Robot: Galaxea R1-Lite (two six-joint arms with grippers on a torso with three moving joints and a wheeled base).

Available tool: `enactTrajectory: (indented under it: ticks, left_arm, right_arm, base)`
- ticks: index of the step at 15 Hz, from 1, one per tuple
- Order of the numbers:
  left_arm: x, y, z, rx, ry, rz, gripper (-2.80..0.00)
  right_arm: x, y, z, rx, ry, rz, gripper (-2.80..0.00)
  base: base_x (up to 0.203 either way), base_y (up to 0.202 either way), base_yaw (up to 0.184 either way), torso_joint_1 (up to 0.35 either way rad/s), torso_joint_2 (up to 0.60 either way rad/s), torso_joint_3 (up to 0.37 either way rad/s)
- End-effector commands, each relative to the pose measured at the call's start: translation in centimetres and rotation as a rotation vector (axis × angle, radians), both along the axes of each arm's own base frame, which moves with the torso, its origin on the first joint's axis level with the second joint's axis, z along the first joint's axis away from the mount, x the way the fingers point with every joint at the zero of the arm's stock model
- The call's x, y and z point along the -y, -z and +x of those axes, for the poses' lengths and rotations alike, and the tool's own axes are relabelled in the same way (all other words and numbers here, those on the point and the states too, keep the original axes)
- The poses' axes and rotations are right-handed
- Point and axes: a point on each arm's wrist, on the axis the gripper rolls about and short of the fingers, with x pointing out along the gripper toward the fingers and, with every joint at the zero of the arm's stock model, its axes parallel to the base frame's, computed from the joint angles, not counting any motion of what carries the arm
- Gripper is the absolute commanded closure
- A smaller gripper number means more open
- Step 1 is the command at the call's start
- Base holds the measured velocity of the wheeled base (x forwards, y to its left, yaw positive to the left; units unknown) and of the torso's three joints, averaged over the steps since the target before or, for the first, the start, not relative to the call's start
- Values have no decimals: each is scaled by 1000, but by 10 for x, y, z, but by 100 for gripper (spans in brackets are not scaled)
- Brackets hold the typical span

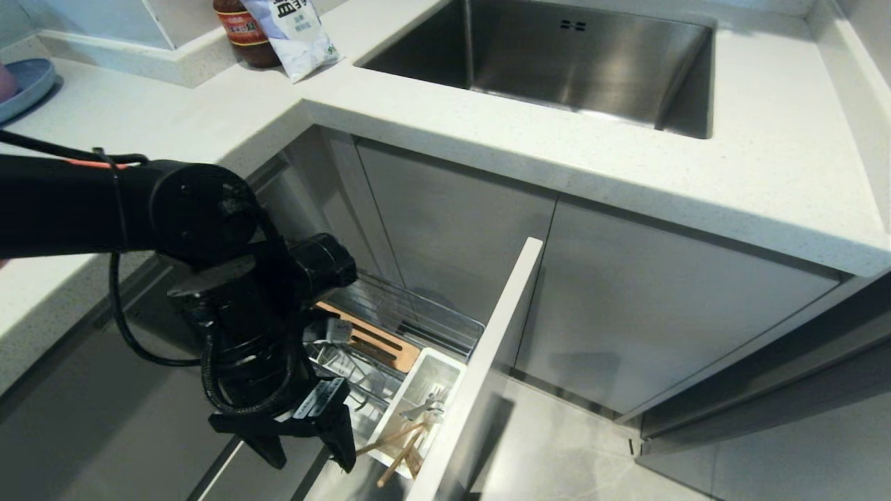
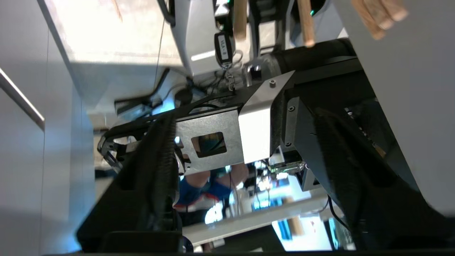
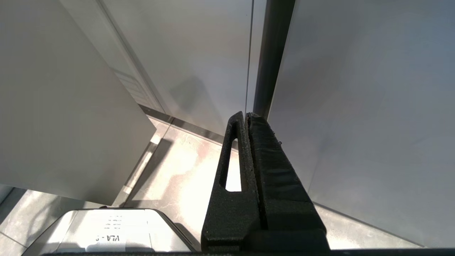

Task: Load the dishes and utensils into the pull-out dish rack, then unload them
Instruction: Take the chopsticks out of the cupboard

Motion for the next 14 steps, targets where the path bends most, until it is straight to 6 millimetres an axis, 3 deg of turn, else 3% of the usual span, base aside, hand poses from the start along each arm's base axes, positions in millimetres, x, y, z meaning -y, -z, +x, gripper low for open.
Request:
enactTrajectory:
  ticks: [1,14]
  left_arm:
    - [8,19,10,-66,4,37,-280]
    - [40,78,28,-206,9,134,-280]
  right_arm:
    - [0,0,0,1,0,1,0]
    - [0,0,0,1,0,0,0]
  base:
    - [0,0,0,0,0,0]
    - [0,0,0,0,0,0]
